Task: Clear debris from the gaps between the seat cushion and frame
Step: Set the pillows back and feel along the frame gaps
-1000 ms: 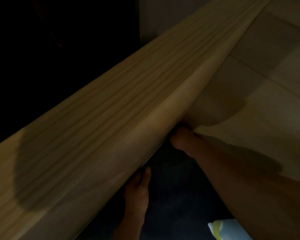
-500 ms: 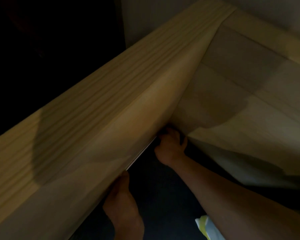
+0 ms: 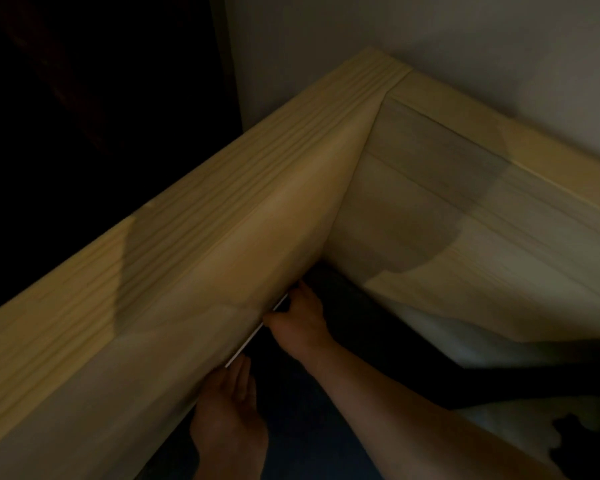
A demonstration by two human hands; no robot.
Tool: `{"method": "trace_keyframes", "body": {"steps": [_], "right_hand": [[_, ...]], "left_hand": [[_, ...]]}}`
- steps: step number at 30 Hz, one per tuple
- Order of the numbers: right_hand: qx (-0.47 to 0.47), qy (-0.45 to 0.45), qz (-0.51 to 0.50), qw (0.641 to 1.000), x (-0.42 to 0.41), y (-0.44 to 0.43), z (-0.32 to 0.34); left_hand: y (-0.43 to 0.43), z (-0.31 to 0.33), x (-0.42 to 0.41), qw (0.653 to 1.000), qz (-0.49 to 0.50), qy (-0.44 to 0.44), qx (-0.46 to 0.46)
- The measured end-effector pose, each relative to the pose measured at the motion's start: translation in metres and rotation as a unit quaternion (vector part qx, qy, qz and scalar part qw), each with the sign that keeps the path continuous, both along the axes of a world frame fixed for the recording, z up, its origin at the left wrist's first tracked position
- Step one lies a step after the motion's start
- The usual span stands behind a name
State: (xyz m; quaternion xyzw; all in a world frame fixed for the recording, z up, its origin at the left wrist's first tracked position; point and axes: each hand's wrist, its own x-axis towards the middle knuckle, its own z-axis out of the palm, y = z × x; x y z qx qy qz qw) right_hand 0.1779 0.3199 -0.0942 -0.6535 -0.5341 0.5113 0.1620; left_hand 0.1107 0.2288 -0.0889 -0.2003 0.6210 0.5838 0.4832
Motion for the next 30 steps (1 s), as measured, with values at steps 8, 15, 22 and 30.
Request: {"method": "trace_keyframes", "body": {"steps": [8, 15, 22, 30], "right_hand": [[-0.046, 0.134, -0.059, 0.988, 0.01, -0.048, 0.041], [-0.064, 0.205, -0.05, 0.975, 0.048, -0.154, 0.109], [-0.013, 0.22, 0.072, 0.973, 0.095, -0.295, 0.195], [-0.146, 0.206, 0.299, 0.92, 0.053, -0.492, 0.241]], "left_hand": [[-0.045, 0.034, 0.011, 0.997, 0.063, 0.05, -0.009], [-0.176, 0.086, -0.008, 0.978, -0.057, -0.023, 0.199], [-0.334, 0.181, 0.007, 0.981, -0.006, 0.187, 0.054], [-0.574, 0.262, 0.005, 0.949, 0.177, 0.262, 0.01]]}}
